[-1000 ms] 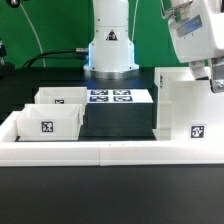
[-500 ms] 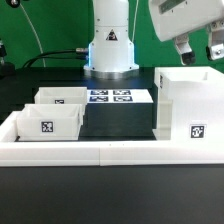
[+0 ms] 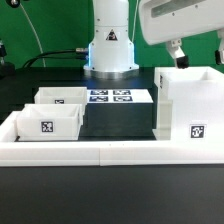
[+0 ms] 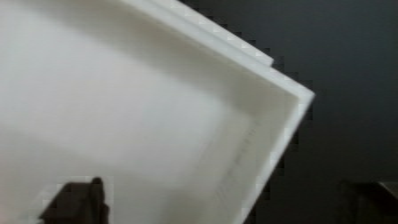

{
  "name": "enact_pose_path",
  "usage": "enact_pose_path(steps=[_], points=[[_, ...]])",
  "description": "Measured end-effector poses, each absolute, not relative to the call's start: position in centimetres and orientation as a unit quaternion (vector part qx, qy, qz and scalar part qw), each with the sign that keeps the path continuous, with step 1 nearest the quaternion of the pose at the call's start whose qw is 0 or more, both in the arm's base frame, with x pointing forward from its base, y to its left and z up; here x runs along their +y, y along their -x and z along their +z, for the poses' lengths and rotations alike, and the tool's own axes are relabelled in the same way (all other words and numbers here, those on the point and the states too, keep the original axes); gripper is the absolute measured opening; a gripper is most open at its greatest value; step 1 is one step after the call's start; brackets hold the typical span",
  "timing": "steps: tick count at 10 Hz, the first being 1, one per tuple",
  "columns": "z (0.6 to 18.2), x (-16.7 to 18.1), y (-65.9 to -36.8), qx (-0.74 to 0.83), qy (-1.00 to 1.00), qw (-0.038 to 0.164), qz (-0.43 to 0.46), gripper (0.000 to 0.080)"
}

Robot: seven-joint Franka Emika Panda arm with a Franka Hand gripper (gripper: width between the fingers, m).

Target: Assemble drawer

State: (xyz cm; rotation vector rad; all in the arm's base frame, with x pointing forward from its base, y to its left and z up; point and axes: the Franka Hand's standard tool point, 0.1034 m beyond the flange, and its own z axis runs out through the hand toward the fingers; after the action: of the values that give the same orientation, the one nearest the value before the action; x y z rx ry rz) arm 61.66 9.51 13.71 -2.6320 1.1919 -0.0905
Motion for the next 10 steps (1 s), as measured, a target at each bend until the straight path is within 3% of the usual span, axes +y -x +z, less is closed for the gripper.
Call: enact_pose_path(steps=[7, 10], points=[[13.6, 7.7, -61.5, 0.163, 0.979, 0.110, -0.049, 0.0649], [13.2, 3.7, -59.9, 0.085, 0.992, 0.078, -0.050, 0.0649]])
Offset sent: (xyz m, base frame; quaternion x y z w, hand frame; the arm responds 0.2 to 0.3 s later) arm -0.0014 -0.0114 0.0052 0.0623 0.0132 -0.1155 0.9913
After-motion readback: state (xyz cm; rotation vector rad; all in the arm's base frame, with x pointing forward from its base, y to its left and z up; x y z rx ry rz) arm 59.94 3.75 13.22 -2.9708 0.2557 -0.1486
